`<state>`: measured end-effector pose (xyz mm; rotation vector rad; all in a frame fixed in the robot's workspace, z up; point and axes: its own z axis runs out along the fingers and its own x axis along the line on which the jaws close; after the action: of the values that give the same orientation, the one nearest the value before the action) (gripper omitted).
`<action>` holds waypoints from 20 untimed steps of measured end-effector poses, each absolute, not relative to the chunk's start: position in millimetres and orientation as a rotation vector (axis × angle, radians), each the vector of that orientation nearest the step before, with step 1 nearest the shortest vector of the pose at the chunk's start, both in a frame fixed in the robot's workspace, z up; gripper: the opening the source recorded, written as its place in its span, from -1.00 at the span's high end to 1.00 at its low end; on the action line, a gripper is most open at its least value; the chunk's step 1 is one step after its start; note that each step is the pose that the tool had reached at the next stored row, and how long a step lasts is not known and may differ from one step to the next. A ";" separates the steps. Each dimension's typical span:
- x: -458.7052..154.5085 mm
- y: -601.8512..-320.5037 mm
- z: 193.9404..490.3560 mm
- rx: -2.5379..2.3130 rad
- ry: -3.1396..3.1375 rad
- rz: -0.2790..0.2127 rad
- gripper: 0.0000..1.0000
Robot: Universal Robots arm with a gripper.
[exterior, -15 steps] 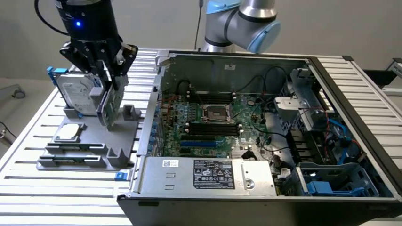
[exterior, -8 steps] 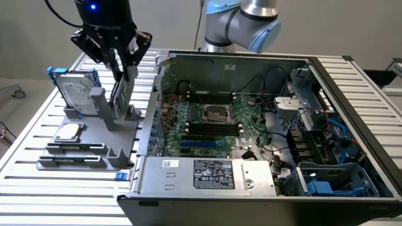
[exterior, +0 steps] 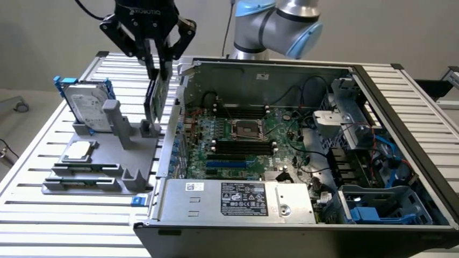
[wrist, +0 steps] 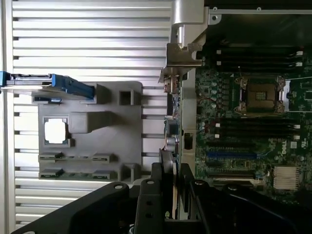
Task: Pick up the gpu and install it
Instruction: 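Pick up the gpu and move the gpu toward the slot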
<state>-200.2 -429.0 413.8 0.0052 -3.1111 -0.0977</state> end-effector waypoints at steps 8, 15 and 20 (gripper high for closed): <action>-163.9 -429.0 421.9 0.006 -3.110 -0.132 0.47; -132.2 -428.9 421.6 0.006 -3.109 -0.146 0.47; -109.3 -427.2 418.9 0.006 -3.112 -0.146 0.47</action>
<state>-109.3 -427.2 418.9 0.0060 -3.1122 -0.1461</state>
